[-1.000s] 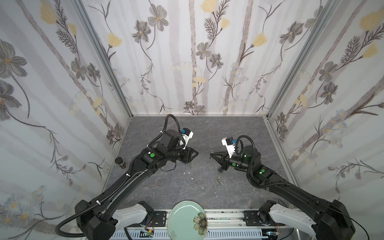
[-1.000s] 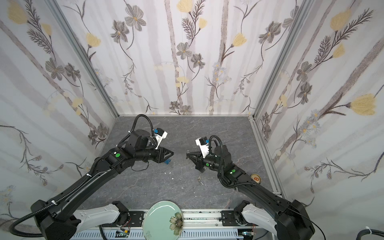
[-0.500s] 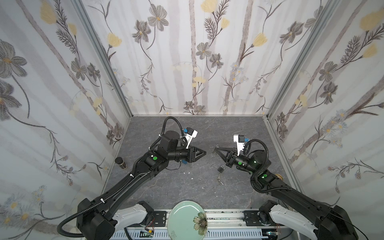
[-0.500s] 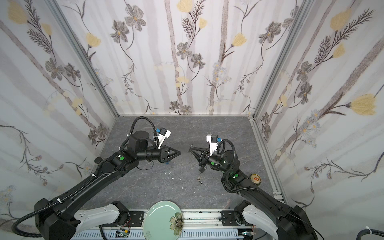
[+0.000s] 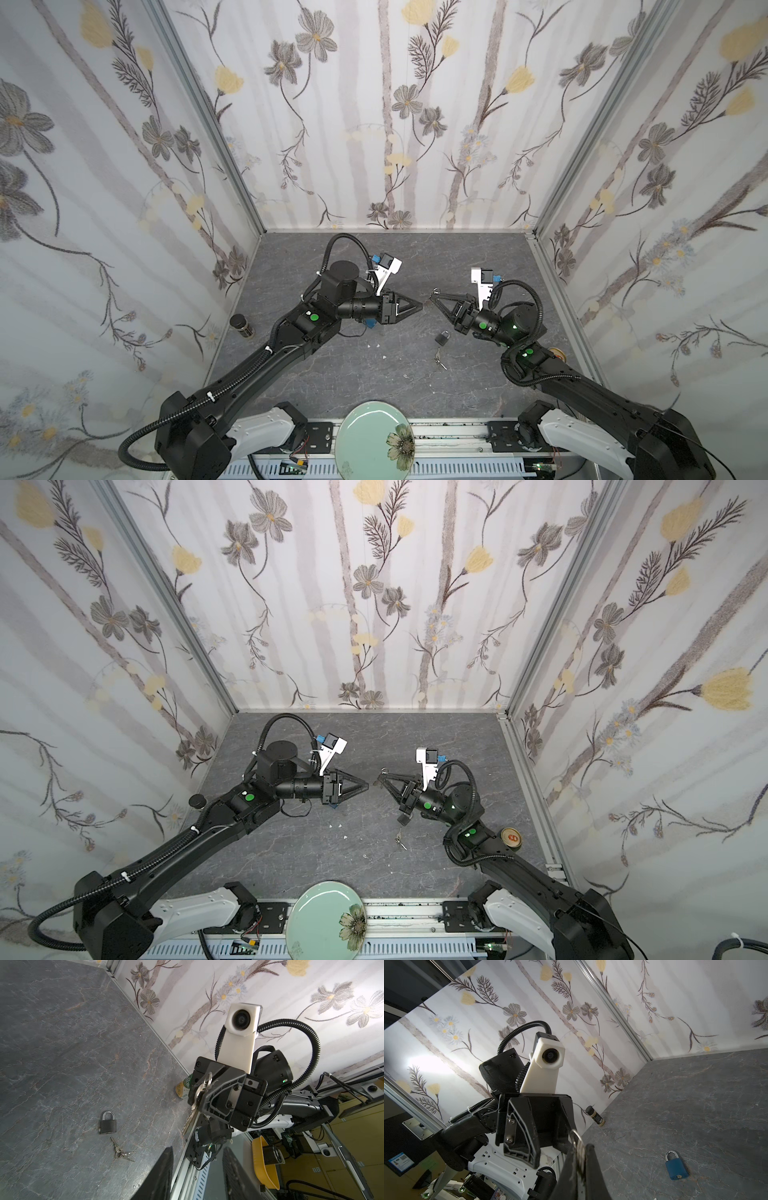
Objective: Unlock with the key
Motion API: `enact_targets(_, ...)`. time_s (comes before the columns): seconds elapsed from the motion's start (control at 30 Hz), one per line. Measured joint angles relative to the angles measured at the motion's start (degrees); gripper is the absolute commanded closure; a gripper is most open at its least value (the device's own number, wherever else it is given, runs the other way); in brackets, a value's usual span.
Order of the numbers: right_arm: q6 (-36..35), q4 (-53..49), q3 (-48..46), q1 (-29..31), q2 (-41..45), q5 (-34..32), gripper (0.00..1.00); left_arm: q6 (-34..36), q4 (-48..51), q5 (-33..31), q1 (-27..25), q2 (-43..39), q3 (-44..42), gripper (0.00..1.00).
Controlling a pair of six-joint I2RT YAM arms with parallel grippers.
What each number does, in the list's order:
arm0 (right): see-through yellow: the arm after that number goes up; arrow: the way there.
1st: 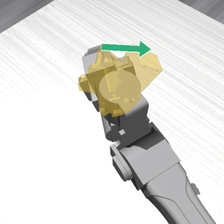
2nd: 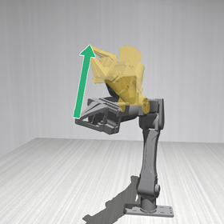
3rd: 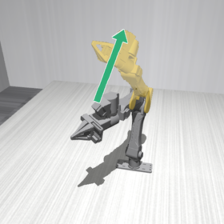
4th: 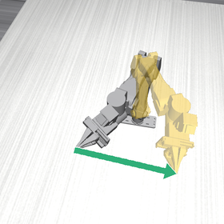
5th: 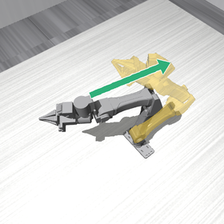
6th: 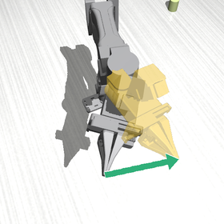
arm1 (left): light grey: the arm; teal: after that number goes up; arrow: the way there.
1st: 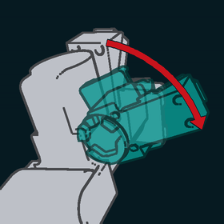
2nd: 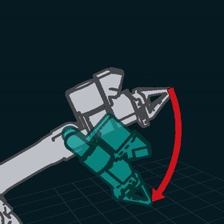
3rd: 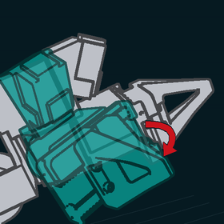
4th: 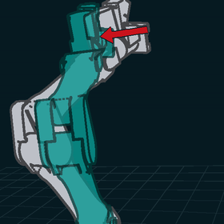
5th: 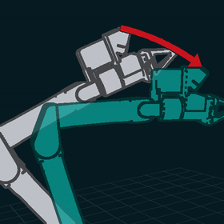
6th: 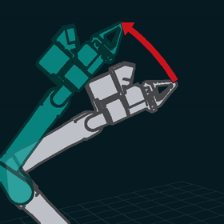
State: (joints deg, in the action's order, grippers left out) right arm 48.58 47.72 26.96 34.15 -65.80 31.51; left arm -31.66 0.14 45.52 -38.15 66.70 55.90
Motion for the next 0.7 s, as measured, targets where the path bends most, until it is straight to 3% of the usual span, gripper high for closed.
enact_targets(0.2, 1.51, 1.92, 0.31, 0.02, -1.14, 1.38, 1.0, -0.26, -0.79, 1.03, -0.24, 0.79, 0.04, 0.78)
enact_targets(0.4, 2.73, 3.43, 0.83, 0.0, -1.88, 3.04, 1.0, -0.26, -0.76, 1.01, -0.37, 1.49, 0.61, 0.74)
enact_targets(0.7, 3.41, 4.33, 0.87, 0.0, -2.03, 4.31, 1.0, -0.33, -0.83, 1.18, -0.63, 2.29, 1.38, 0.81)
